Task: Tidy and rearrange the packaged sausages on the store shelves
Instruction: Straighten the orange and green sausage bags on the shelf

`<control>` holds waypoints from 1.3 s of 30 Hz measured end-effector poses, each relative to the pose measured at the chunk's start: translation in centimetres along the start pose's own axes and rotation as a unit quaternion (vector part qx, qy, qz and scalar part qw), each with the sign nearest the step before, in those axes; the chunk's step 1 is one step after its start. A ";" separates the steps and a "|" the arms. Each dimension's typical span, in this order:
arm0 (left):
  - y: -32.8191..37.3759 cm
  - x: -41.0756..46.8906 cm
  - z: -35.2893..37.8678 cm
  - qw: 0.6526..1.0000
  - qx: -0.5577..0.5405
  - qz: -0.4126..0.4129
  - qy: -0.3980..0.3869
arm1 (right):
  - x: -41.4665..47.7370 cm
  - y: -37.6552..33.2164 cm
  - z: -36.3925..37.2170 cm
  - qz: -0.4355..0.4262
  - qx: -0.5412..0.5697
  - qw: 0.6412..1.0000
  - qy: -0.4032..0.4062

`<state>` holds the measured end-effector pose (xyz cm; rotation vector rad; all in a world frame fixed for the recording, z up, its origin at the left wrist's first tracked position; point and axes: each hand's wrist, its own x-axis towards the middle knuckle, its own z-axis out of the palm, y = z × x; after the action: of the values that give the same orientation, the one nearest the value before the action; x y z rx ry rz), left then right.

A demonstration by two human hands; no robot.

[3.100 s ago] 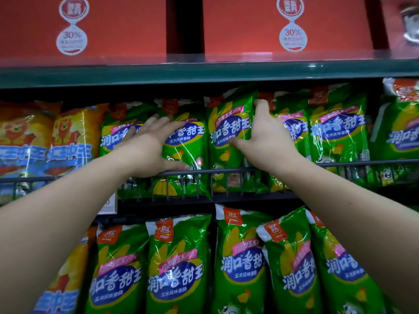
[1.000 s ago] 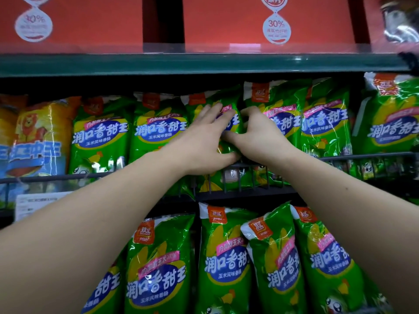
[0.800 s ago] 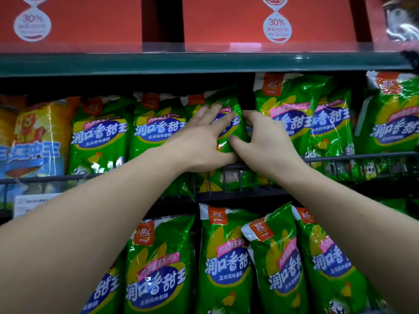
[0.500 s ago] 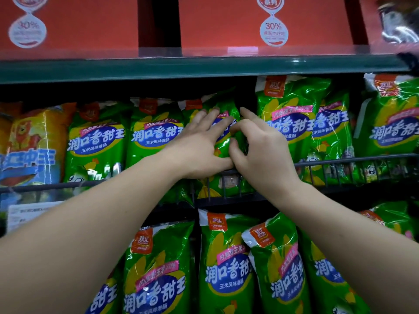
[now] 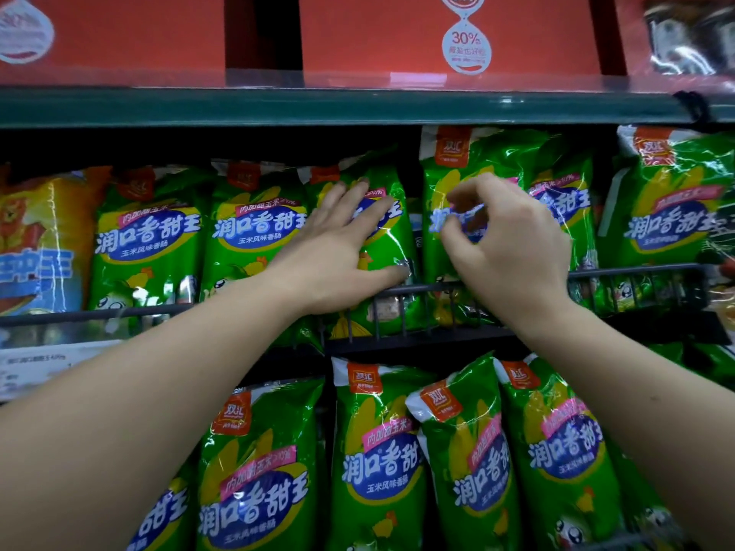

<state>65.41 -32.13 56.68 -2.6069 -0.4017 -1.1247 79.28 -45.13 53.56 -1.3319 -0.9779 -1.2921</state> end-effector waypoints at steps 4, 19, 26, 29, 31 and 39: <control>0.0 -0.1 0.0 1.000 -0.016 -0.006 0.009 | 0.8 2.6 -1.1 0.069 -0.010 0.997 -0.024; 0.8 0.2 -0.3 0.998 0.017 -0.061 0.005 | 3.2 5.4 -2.1 0.182 0.051 0.958 -0.217; 0.9 0.7 -0.4 0.996 0.038 -0.075 -0.017 | 3.6 5.9 -0.9 0.167 0.110 0.958 -0.207; 0.9 0.6 -0.5 0.997 0.036 -0.069 -0.020 | 3.9 5.8 -0.6 0.166 0.110 0.960 -0.195; 0.8 0.6 -0.6 0.997 0.037 -0.067 -0.023 | 4.1 5.5 -0.5 0.161 0.104 0.964 -0.184; -0.1 1.4 -1.0 0.996 0.054 -0.061 -0.038 | 4.9 5.4 -0.5 0.153 0.073 0.964 -0.204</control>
<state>65.61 -32.17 58.37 -2.5659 -0.6271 -1.0128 84.99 -47.06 57.75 -1.5935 -1.0695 -0.7125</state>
